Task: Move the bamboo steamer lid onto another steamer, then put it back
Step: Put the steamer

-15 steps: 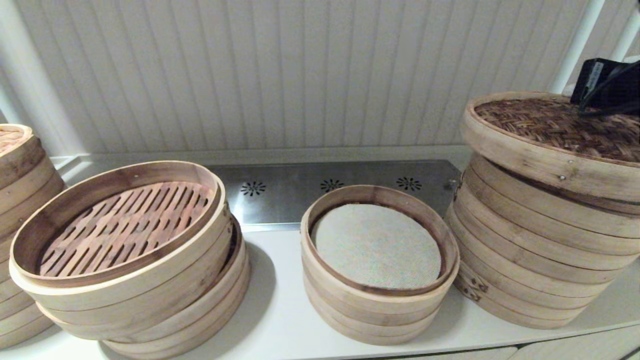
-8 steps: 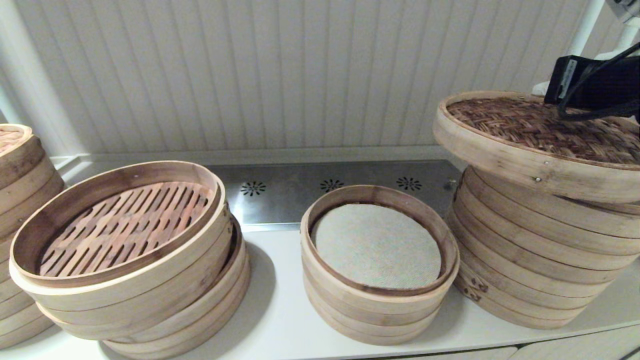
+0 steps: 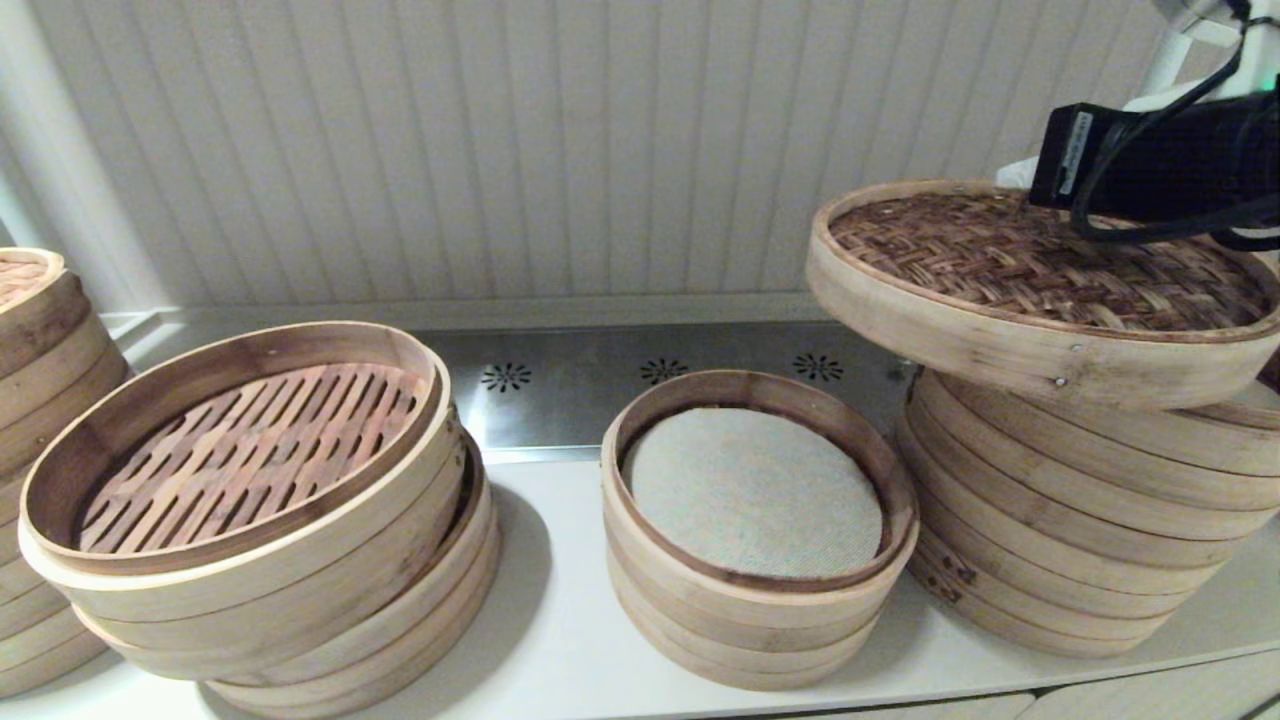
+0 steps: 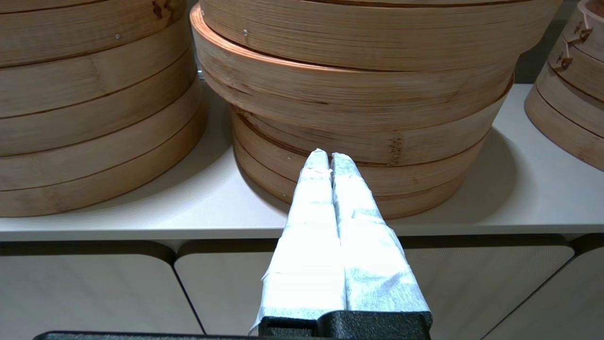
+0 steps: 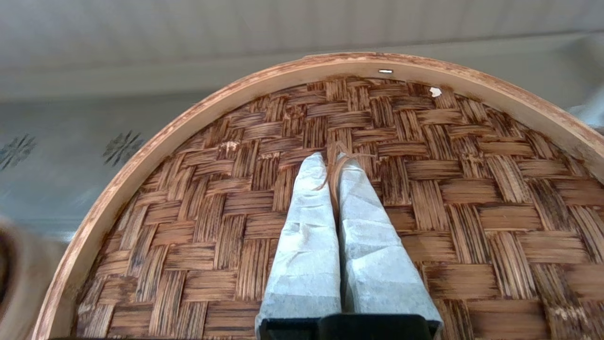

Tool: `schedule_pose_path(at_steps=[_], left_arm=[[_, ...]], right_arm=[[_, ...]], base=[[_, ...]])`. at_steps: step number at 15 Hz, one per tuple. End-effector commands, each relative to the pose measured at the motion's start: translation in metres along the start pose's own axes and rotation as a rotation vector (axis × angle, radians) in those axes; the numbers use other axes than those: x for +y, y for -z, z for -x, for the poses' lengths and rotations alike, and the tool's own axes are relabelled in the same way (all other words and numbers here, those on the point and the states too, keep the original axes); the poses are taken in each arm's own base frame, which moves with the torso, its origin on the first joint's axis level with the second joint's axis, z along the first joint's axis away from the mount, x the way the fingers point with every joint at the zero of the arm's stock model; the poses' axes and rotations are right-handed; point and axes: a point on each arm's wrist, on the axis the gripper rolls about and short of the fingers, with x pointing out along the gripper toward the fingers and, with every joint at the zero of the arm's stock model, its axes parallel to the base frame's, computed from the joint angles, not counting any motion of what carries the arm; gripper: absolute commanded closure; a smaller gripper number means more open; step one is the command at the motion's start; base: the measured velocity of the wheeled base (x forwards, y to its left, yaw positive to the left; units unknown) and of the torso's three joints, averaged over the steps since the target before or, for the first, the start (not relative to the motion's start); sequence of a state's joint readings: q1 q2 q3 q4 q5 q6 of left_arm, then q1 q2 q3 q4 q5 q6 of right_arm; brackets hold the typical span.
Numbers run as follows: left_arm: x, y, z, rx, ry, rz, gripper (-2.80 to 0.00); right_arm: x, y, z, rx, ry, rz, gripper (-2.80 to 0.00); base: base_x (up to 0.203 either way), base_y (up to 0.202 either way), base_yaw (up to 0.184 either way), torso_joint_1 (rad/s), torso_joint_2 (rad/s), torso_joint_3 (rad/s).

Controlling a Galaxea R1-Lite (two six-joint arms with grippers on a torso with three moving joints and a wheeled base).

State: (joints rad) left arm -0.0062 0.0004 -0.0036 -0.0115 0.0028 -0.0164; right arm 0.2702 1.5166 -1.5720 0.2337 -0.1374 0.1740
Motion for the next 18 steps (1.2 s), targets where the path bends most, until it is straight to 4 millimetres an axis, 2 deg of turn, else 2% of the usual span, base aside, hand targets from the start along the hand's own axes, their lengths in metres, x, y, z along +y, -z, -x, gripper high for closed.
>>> schedule_pose_path(at_steps=[1, 7, 12, 18], left_arm=[[0.000, 0.000, 0.000, 0.000, 0.000, 0.001, 0.00], [0.000, 0.000, 0.000, 0.001, 0.000, 0.001, 0.00], [0.000, 0.000, 0.000, -0.001, 0.000, 0.001, 0.00], [0.000, 0.000, 0.000, 0.001, 0.000, 0.001, 0.00]], right_arm=[[0.013, 0.000, 0.000, 0.020, -0.045, 0.004, 0.00], [0.038, 0.005, -0.011, 0.044, -0.103, 0.012, 0.00], [0.069, 0.019, -0.020, 0.085, -0.173, 0.039, 0.00], [0.098, 0.025, -0.022, 0.090, -0.213, 0.057, 0.00]], base=[[0.000, 0.000, 0.000, 0.000, 0.00, 0.000], [0.000, 0.000, 0.000, 0.000, 0.00, 0.000], [0.000, 0.000, 0.000, 0.000, 0.00, 0.000], [0.000, 0.000, 0.000, 0.000, 0.00, 0.000]])
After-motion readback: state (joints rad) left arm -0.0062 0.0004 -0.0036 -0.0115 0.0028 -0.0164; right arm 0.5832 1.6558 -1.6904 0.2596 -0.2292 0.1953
